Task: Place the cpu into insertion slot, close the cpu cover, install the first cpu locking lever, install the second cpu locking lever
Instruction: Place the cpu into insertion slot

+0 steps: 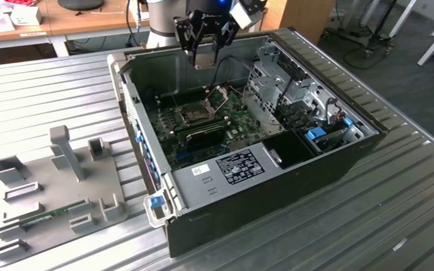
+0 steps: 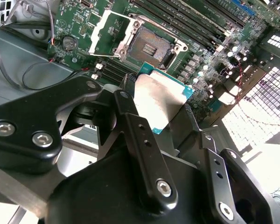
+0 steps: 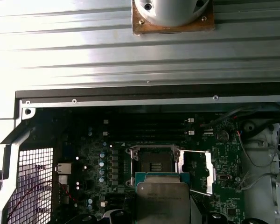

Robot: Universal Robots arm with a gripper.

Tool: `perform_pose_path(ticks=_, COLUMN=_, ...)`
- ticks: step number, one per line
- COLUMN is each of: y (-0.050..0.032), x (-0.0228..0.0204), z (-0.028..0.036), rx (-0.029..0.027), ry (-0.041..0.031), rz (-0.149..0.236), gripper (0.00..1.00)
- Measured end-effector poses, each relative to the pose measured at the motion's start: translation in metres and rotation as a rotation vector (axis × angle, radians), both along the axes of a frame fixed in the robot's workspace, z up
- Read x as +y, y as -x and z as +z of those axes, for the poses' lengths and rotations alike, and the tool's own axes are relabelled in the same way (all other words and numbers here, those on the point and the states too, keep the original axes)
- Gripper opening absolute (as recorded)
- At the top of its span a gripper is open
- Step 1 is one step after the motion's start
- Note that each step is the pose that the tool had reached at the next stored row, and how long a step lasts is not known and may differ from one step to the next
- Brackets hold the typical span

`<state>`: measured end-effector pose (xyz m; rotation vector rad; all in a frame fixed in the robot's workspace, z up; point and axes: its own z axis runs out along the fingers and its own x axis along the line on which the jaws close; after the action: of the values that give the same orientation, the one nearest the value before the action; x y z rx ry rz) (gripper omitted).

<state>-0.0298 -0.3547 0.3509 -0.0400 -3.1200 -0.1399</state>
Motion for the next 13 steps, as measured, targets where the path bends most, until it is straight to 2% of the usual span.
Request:
perform_pose_path(ticks=9, y=0.0, x=0.0, z=-0.0053, rx=0.0, ry=0.0, rz=0.0, gripper=0.54)
perform_pose_path(ticks=13, y=0.0, x=0.0, z=-0.0057, rx=0.0, ry=0.0001, rz=0.0, gripper=0.54)
